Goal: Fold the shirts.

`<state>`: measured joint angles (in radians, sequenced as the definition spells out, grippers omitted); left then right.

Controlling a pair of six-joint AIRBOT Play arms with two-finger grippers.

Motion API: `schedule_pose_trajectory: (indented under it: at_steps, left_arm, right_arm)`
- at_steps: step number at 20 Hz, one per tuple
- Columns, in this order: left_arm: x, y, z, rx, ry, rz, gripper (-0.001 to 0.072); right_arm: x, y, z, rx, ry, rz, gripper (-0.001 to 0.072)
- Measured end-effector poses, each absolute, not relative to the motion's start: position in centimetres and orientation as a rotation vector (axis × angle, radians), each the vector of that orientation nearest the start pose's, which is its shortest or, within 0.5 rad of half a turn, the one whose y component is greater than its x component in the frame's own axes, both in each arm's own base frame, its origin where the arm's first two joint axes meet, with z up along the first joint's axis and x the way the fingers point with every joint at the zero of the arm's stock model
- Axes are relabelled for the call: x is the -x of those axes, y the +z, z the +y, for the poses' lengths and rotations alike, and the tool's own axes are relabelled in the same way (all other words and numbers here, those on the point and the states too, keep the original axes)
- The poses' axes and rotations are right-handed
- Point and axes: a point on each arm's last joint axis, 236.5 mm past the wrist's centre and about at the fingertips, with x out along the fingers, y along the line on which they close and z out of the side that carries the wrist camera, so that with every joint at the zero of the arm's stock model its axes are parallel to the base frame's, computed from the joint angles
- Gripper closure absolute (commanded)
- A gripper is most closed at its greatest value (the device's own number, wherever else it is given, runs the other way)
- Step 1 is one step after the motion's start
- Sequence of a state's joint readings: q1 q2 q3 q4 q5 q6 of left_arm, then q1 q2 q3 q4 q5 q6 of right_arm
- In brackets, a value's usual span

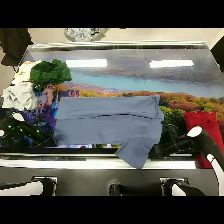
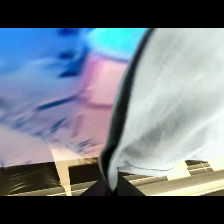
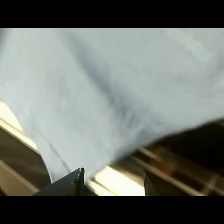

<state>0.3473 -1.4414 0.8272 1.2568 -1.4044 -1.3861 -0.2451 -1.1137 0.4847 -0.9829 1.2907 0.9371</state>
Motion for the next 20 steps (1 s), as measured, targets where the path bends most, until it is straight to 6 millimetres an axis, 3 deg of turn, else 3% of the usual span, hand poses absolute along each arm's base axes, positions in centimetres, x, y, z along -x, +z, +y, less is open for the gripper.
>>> schedule_pose_trajectory:
  at_steps: [2,3,5,8,11,14,20]
  left_arm:
    - [-22.7,-11.0,0.5,0.552,-0.095,1.861,0.0676]
    - [-22.9,-11.0,0.6,0.549,-0.096,1.852,0.0676]
    - [-23.1,-11.0,0.6,0.549,-0.096,1.842,0.0676]
    - [-23.6,-10.9,0.7,0.540,-0.098,1.820,0.0676]
    - [-26.1,-10.7,1.8,0.496,-0.085,1.721,0.0677]
    - [-27.7,-9.1,2.7,0.440,-0.097,1.669,0.0677]
    - [-32.9,-4.7,0.8,0.525,-0.183,1.495,0.0680]
  right_arm:
    - [-18.7,-9.7,9.2,-0.456,0.567,1.554,0.0283]
    - [-19.1,-9.8,9.4,-0.481,0.557,1.536,0.0355]
    - [-20.1,-10.4,9.5,-0.502,0.524,1.493,0.0669]
    - [-21.2,-10.4,9.5,-0.510,0.515,1.448,0.0674]
    - [-22.8,-9.3,9.3,-0.466,0.550,1.396,0.0675]
    - [-25.3,-6.8,8.9,-0.409,0.588,1.334,0.0676]
    - [-32.0,-0.6,7.3,-0.318,0.578,1.157,0.0676]
